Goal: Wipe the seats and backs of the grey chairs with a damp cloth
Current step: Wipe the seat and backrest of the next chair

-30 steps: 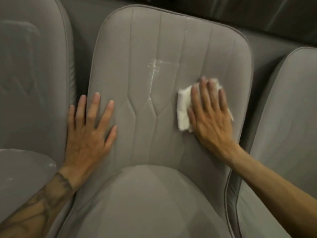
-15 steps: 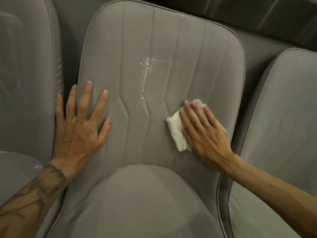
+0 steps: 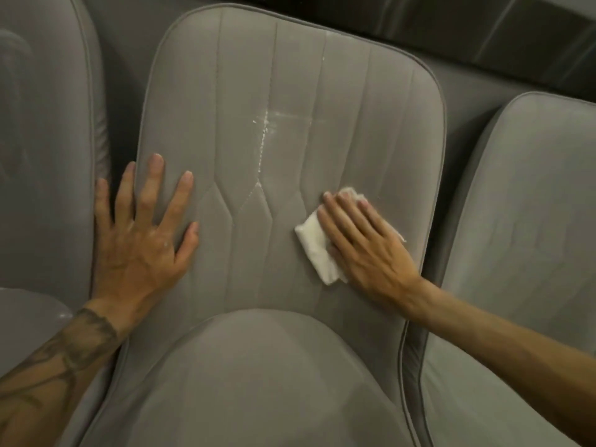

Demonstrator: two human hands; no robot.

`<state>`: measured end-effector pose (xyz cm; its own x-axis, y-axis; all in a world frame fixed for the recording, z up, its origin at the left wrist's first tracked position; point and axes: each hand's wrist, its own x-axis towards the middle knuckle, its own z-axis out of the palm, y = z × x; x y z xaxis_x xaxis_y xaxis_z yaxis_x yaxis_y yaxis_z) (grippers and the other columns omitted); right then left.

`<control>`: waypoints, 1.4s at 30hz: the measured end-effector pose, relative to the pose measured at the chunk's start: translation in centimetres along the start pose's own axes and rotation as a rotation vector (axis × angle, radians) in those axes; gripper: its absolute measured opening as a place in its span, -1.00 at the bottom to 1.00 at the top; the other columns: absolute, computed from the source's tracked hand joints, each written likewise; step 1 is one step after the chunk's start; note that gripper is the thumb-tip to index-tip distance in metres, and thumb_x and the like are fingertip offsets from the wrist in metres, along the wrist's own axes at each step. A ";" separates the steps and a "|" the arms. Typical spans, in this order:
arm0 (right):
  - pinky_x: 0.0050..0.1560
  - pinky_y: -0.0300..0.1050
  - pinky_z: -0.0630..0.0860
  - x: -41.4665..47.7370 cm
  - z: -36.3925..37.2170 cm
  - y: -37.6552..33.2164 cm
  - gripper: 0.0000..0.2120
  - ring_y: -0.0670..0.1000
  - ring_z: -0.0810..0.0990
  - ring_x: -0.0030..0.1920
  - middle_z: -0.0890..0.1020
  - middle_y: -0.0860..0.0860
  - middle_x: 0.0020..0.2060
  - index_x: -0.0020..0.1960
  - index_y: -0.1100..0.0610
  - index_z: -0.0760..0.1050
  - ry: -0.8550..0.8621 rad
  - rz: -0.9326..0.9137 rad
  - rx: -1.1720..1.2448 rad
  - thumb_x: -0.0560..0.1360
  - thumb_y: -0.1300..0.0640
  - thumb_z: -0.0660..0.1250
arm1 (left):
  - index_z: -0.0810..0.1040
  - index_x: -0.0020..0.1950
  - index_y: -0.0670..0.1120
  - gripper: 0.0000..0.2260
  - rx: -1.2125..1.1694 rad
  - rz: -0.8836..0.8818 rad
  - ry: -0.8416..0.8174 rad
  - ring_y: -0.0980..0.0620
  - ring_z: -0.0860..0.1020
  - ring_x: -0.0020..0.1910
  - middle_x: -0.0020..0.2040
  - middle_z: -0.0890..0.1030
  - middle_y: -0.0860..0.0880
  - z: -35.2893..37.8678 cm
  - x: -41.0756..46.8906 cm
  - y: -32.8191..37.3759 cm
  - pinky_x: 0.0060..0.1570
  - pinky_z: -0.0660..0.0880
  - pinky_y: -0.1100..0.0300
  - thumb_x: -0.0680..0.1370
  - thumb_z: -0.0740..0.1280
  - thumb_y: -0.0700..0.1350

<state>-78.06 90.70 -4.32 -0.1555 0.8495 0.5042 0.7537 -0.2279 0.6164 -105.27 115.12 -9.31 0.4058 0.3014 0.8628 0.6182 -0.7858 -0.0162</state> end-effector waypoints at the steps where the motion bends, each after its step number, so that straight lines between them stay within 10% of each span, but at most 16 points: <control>1: 0.65 0.17 0.14 -0.3 0.1 0.2 -0.45 0.19 0.08 0.67 0.11 0.17 0.66 0.67 0.23 0.07 -0.002 -0.039 0.000 0.76 0.04 0.11 | 0.12 0.73 0.03 -0.40 -0.003 0.000 -0.001 -0.32 0.14 0.66 0.74 0.02 -0.13 0.0 0.0 0.0 0.63 -0.02 -0.34 0.70 0.15 0.11; 10: 0.67 0.15 -0.01 12.9 -3.2 6.1 -0.40 0.19 0.02 0.68 0.06 0.21 0.66 0.68 0.22 -0.02 0.305 0.570 0.045 0.75 -0.07 -0.04 | 0.12 0.73 0.03 -0.40 0.015 -0.014 -0.011 -0.30 0.14 0.67 0.74 0.00 -0.11 0.2 -0.1 0.0 0.63 -0.02 -0.34 0.70 0.12 0.13; 16: 0.66 0.19 0.04 6.7 -1.7 2.7 -0.42 0.21 0.03 0.67 0.07 0.21 0.66 0.67 0.25 0.02 0.080 0.107 -0.013 0.77 -0.03 0.02 | 0.12 0.73 0.03 -0.41 0.029 0.000 -0.006 -0.31 0.16 0.66 0.74 0.02 -0.12 0.2 -0.1 -0.1 0.63 -0.01 -0.35 0.70 0.13 0.13; 22: 0.66 0.18 0.04 16.5 -3.9 7.7 -0.43 0.22 0.10 0.66 0.14 0.23 0.65 0.67 0.21 0.06 0.357 0.569 0.018 0.76 -0.07 -0.06 | 0.13 0.73 0.03 -0.41 0.039 -0.004 0.013 -0.32 0.18 0.65 0.74 0.03 -0.12 0.2 -0.1 0.0 0.63 0.02 -0.35 0.71 0.14 0.11; 29: 0.67 0.14 0.00 10.5 -1.8 2.2 -0.43 0.18 0.00 0.68 0.06 0.15 0.67 0.69 0.18 0.01 0.147 0.160 0.004 0.76 -0.06 -0.01 | 0.13 0.73 0.02 -0.40 0.038 -0.002 0.000 -0.32 0.18 0.65 0.74 0.04 -0.13 0.2 -0.1 0.0 0.62 0.04 -0.37 0.70 0.15 0.11; 36: 0.67 0.10 0.05 20.3 -4.7 7.1 -0.43 0.19 0.15 0.65 0.20 0.19 0.64 0.65 0.21 0.14 0.383 0.521 0.039 0.75 -0.08 -0.08 | 0.13 0.73 0.03 -0.41 0.047 -0.004 0.004 -0.32 0.19 0.65 0.73 0.05 -0.14 0.2 -0.1 0.1 0.61 0.05 -0.37 0.70 0.15 0.11; 42: 0.65 0.22 0.07 10.5 0.1 -2.3 -0.43 0.24 0.08 0.66 0.15 0.23 0.64 0.65 0.25 0.12 0.246 0.230 0.113 0.74 0.01 0.10 | 0.12 0.73 0.03 -0.41 0.055 -0.004 -0.010 -0.32 0.18 0.65 0.73 0.05 -0.15 0.1 -0.1 0.0 0.62 0.04 -0.37 0.71 0.13 0.12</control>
<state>-81.34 100.13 -0.47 -0.1123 0.6393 0.7607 0.8505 -0.3340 0.4063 -105.21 115.17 -9.43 0.4100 0.3104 0.8576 0.6559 -0.7537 -0.0407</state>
